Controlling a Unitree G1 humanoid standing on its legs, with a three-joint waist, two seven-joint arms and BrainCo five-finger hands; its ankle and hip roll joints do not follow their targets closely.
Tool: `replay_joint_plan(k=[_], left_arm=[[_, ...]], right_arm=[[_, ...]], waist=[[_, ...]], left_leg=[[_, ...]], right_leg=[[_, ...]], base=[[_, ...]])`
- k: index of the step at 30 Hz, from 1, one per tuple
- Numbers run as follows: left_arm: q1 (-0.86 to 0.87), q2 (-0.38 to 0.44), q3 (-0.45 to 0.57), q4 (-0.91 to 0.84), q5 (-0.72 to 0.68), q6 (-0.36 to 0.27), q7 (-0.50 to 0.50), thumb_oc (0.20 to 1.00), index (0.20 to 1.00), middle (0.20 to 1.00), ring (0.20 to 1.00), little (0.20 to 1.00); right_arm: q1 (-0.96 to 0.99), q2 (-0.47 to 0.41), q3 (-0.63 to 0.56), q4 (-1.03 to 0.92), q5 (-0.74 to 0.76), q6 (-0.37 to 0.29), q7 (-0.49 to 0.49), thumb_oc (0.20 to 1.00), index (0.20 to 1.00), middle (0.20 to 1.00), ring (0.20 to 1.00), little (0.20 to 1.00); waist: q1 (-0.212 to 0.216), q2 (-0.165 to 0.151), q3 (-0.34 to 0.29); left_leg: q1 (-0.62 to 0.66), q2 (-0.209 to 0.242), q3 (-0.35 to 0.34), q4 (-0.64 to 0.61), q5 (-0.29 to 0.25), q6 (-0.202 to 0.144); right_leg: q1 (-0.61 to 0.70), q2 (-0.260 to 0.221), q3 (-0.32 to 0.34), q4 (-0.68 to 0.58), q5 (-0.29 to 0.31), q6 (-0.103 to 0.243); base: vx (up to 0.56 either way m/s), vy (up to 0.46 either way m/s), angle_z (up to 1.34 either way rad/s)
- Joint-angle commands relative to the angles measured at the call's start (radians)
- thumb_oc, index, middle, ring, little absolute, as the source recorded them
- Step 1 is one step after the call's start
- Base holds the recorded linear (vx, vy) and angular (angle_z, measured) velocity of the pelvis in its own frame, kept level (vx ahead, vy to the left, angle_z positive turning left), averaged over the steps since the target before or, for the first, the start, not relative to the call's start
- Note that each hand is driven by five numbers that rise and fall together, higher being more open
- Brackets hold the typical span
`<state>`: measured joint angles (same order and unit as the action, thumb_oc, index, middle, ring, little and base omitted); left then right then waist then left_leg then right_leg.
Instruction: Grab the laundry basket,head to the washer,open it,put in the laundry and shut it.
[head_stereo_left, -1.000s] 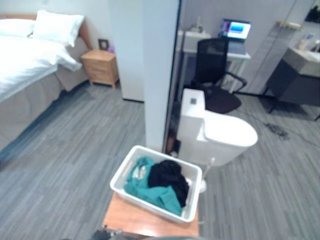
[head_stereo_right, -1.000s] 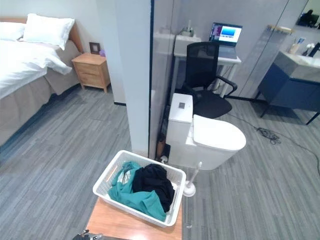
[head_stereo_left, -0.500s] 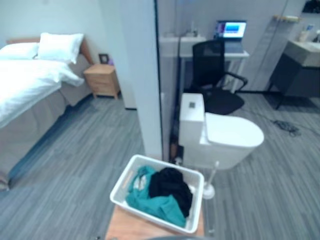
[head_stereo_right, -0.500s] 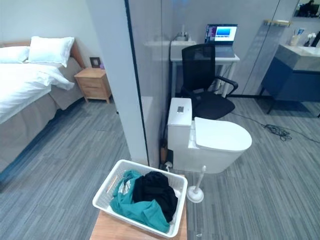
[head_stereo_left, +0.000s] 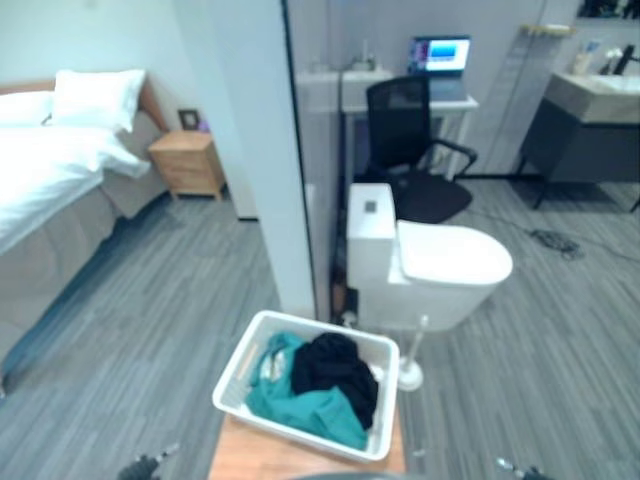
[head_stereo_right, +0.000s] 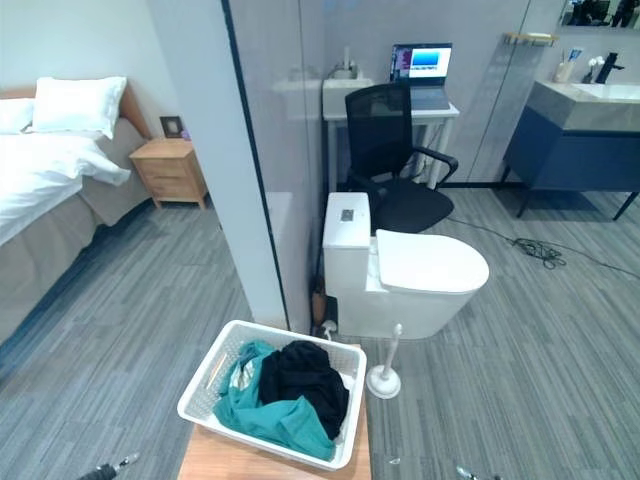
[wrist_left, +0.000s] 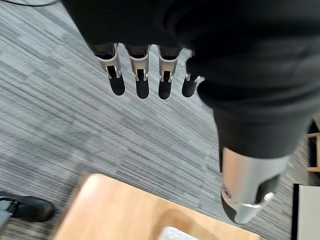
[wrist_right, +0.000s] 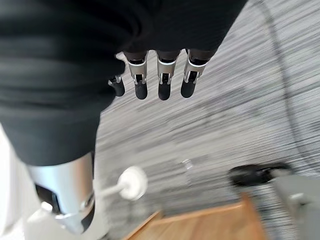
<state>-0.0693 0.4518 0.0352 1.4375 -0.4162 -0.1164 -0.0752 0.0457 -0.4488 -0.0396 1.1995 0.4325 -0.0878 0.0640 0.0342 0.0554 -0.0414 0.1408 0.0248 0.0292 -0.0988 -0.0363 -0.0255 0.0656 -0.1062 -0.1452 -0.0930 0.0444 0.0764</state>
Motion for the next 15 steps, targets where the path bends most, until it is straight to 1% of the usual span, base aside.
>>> replay_joint_plan(k=[1,2,3,6,7,8,10,11,13,15], left_arm=[[-0.066,0.039,-0.019,-0.046,-0.033,-0.027,-0.002,1.000,1.000,1.000,1.000,1.000],[-0.065,0.039,-0.020,-0.047,-0.033,-0.026,-0.001,1.000,1.000,1.000,1.000,1.000],[-0.061,0.046,-0.043,-0.114,-0.036,-0.031,0.007,1.000,1.000,1.000,1.000,1.000],[-0.050,0.048,-0.080,-0.247,-0.034,-0.040,0.034,1.000,1.000,1.000,1.000,1.000],[-0.031,0.050,-0.105,-0.349,-0.025,-0.037,0.040,1.000,1.000,1.000,1.000,1.000],[-0.030,0.050,-0.105,-0.350,-0.024,-0.036,0.040,1.000,1.000,1.000,1.000,1.000],[-0.006,0.052,-0.124,-0.497,-0.025,-0.035,0.050,1.000,1.000,1.000,1.000,1.000],[-0.005,0.052,-0.124,-0.498,-0.025,-0.034,0.051,1.000,1.000,1.000,1.000,1.000],[0.012,0.049,-0.131,-0.596,-0.023,-0.027,0.064,1.000,1.000,1.000,1.000,1.000],[0.016,0.052,-0.137,-0.633,-0.009,-0.021,0.069,1.000,1.000,1.000,1.000,1.000]], right_arm=[[-0.019,0.043,0.045,-0.167,-0.013,-0.034,-0.019,1.000,1.000,1.000,1.000,1.000],[-0.017,0.044,0.045,-0.170,-0.013,-0.033,-0.020,1.000,1.000,1.000,1.000,1.000],[0.014,0.055,0.069,-0.308,-0.015,-0.028,-0.019,1.000,1.000,1.000,1.000,1.000],[0.055,0.061,0.105,-0.463,-0.012,-0.019,-0.017,1.000,1.000,1.000,1.000,1.000],[0.078,0.063,0.123,-0.532,-0.023,-0.007,-0.010,1.000,1.000,1.000,1.000,1.000],[0.079,0.064,0.123,-0.533,-0.023,-0.007,-0.010,1.000,1.000,1.000,1.000,1.000],[0.099,0.070,0.154,-0.559,-0.027,0.010,0.007,1.000,1.000,1.000,1.000,1.000],[0.099,0.070,0.154,-0.558,-0.027,0.009,0.007,1.000,1.000,1.000,1.000,1.000],[0.107,0.087,0.175,-0.561,-0.014,0.029,0.016,1.000,1.000,1.000,1.000,1.000],[0.122,0.099,0.189,-0.568,-0.006,0.040,0.027,1.000,1.000,1.000,1.000,1.000]], waist=[[-0.019,-0.035,0.006],[-0.019,-0.036,0.005],[-0.021,-0.037,0.009],[-0.023,-0.041,0.020],[-0.021,-0.043,0.028],[-0.022,-0.043,0.027],[-0.016,-0.046,0.044],[-0.017,-0.046,0.043],[-0.013,-0.050,0.062],[-0.011,-0.051,0.069]], left_leg=[[-0.050,0.020,-0.019,0.012,0.024,-0.014],[-0.050,0.020,-0.019,0.012,0.024,-0.014],[-0.057,0.021,-0.019,0.012,0.026,-0.014],[-0.073,0.022,-0.023,0.012,0.032,-0.014],[-0.084,0.022,-0.025,0.012,0.034,-0.014],[-0.084,0.021,-0.025,0.012,0.034,-0.014],[-0.103,0.023,-0.033,0.012,0.040,-0.014],[-0.103,0.023,-0.033,0.012,0.040,-0.014],[-0.125,0.023,-0.042,0.012,0.047,-0.013],[-0.133,0.023,-0.047,0.012,0.049,-0.014]], right_leg=[[0.021,-0.035,0.006,0.006,0.001,0.057],[0.021,-0.035,0.006,0.006,0.000,0.057],[0.016,-0.036,0.006,0.006,0.002,0.058],[0.004,-0.039,0.002,0.006,0.005,0.060],[-0.005,-0.039,0.000,0.006,0.006,0.060],[-0.006,-0.039,0.000,0.006,0.006,0.060],[-0.018,-0.041,-0.009,0.006,0.008,0.060],[-0.018,-0.041,-0.009,0.006,0.008,0.060],[-0.032,-0.041,-0.015,0.006,0.008,0.058],[-0.037,-0.042,-0.021,0.006,0.007,0.058]], base=[[-0.01,0.016,-0.04],[0.00,0.000,0.00],[0.00,0.000,0.00],[0.00,0.000,0.00],[0.00,0.000,0.00],[0.00,0.000,0.00],[0.00,0.000,0.00],[-0.03,0.006,0.03],[-0.04,0.003,0.08],[-0.02,0.000,0.06]])
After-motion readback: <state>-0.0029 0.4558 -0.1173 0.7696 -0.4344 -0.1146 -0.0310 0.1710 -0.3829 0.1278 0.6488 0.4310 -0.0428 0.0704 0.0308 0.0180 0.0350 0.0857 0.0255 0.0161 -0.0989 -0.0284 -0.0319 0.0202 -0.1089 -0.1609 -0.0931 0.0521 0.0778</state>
